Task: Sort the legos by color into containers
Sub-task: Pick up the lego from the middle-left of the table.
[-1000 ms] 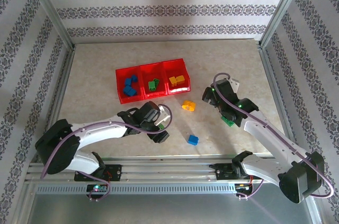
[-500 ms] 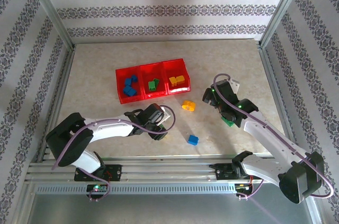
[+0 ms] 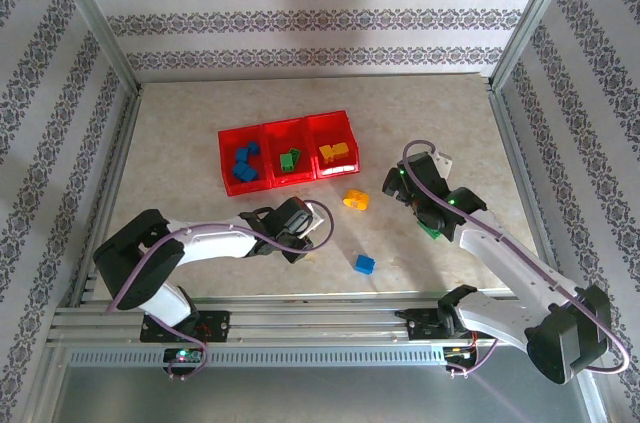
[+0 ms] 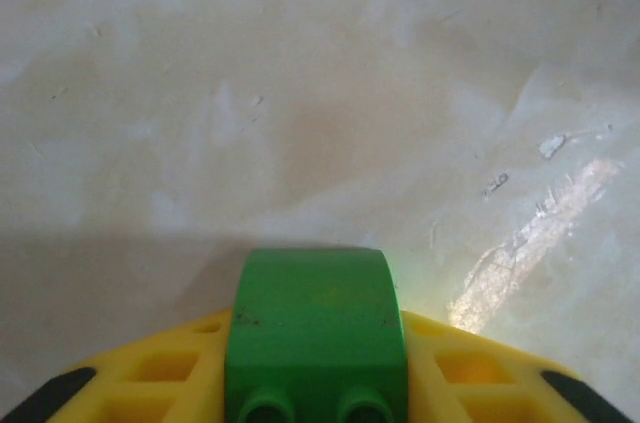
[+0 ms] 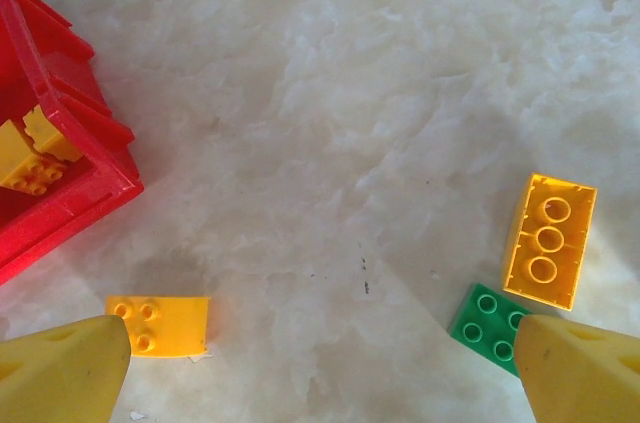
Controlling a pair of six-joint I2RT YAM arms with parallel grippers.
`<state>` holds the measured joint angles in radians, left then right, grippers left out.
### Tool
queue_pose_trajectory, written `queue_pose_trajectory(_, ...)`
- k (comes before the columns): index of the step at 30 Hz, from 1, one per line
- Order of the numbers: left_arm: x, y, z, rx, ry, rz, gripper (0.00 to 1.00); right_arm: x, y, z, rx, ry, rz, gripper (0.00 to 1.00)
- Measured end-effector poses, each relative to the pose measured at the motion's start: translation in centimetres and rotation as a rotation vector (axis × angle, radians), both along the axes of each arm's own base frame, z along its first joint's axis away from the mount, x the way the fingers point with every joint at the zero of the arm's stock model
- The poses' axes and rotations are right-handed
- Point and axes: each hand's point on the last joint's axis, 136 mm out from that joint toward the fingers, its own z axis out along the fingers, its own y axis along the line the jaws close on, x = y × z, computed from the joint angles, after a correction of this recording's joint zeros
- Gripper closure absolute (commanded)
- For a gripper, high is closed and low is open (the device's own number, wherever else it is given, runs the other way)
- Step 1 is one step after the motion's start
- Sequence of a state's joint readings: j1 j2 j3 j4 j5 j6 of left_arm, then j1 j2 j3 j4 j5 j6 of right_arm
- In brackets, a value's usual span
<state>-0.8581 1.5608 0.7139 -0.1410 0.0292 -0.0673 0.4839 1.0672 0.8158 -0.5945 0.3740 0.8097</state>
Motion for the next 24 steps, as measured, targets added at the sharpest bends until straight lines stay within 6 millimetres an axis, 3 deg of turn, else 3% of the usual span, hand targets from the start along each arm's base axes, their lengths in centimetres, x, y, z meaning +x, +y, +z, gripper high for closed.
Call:
queue_pose_trajectory(8, 0.3, 0.2, 0.3, -0.006, -0.006, 0.027, 0.8, 0.1, -0.1, -0.4, -0.003, 0.011, -0.007, 0.02)
queue_pose_trajectory(16, 1.8, 0.5, 2.5, -0.059, -0.046, 0.098, 0.84, 0.1, -0.1, -0.5, -0.006, 0.017, -0.007, 0.02)
queue_pose_trajectory(20, 4.2, 0.0, 5.3, -0.104, -0.099, 0.168, 0.85, 0.1, -0.1, -0.6, -0.006, 0.016, -0.007, 0.02)
queue_pose_trajectory(24, 8.1, 0.4, 9.3, -0.164, -0.187, 0.297, 0.85, 0.1, 0.0, -0.9, -0.003, 0.018, -0.004, 0.02)
